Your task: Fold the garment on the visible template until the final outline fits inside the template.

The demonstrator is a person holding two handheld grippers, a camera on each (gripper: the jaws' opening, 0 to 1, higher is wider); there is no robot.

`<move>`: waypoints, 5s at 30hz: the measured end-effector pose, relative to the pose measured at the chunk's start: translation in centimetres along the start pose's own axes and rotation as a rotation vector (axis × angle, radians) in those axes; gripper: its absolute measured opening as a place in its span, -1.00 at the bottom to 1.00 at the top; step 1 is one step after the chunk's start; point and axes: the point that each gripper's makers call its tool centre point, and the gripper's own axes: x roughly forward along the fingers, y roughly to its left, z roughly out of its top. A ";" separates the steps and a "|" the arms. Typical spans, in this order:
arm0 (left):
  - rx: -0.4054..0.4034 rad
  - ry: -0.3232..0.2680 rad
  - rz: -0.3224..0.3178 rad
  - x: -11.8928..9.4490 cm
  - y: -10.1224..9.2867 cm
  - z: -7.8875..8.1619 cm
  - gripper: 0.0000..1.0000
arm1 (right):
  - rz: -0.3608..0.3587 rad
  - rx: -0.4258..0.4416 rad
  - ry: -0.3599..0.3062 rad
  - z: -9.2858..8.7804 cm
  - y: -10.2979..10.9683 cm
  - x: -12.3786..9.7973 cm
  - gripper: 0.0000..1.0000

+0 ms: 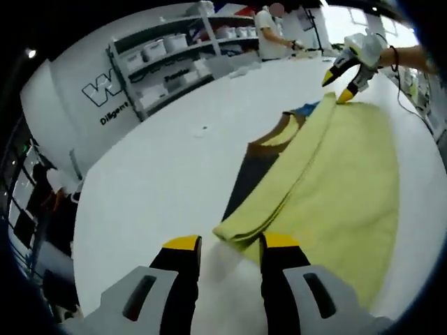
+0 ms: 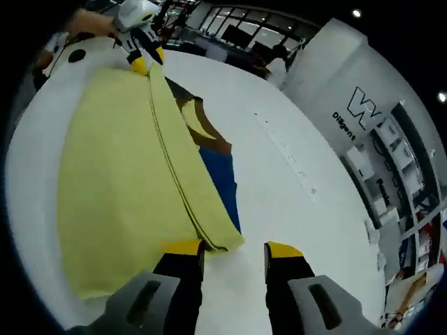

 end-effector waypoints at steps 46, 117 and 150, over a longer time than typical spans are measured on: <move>-0.564 -0.019 0.079 1.6 1.7 0.0 -0.41 | -0.081 1.104 -0.116 -0.1 -2.7 2.1 -0.27; -0.560 0.085 -0.139 -8.0 -9.2 -5.4 -0.91 | 0.168 0.952 -0.056 -2.2 11.4 -8.5 -0.99; -0.486 0.199 -0.143 -11.9 -10.8 -8.3 -0.97 | 0.203 0.896 0.021 -2.4 14.7 -10.2 -1.00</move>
